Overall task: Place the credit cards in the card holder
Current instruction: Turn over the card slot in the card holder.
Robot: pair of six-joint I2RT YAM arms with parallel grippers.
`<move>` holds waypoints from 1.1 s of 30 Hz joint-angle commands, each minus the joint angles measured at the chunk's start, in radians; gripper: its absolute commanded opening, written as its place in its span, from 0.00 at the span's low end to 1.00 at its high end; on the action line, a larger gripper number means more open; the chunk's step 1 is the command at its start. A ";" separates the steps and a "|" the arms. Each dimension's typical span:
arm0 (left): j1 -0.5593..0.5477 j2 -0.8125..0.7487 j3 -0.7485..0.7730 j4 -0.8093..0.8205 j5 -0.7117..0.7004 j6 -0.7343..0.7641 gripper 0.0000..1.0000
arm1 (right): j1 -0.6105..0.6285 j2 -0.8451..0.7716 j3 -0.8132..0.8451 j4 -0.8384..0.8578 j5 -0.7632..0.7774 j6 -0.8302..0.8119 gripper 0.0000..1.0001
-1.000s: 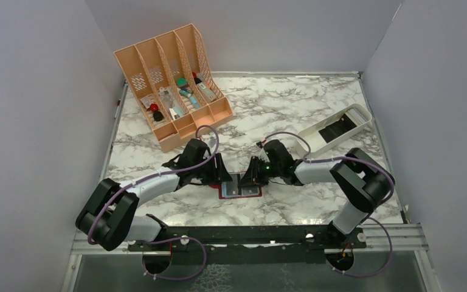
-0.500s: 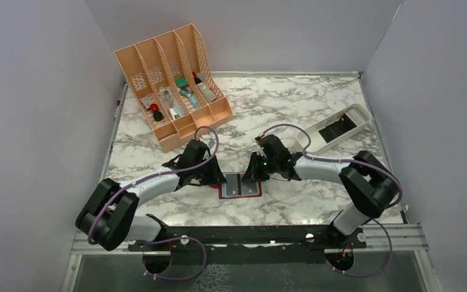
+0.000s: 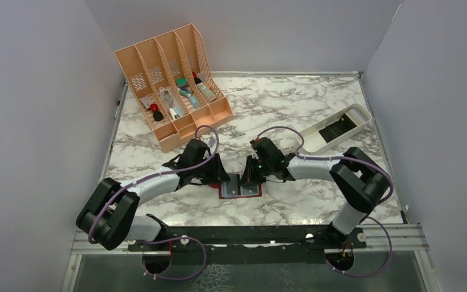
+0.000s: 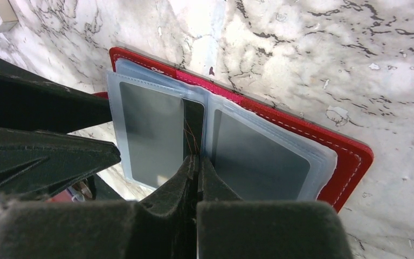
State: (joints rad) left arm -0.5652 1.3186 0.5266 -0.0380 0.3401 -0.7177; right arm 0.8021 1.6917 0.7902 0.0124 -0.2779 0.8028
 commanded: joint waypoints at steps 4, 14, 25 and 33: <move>-0.007 -0.004 -0.019 0.092 0.083 -0.031 0.44 | 0.010 0.061 0.002 0.011 0.011 0.007 0.02; -0.005 0.011 -0.044 0.170 0.135 -0.056 0.44 | 0.010 0.071 -0.004 0.022 0.008 0.011 0.01; -0.010 0.001 -0.038 0.222 0.182 -0.081 0.44 | 0.010 -0.039 -0.032 0.016 0.071 -0.021 0.08; -0.031 0.030 -0.005 0.277 0.230 -0.083 0.45 | 0.009 -0.217 -0.046 -0.124 0.277 -0.079 0.20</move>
State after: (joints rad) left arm -0.5789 1.3323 0.4900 0.1669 0.5072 -0.7963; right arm 0.8051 1.5562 0.7597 -0.0254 -0.1638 0.7708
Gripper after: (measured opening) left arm 0.446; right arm 0.160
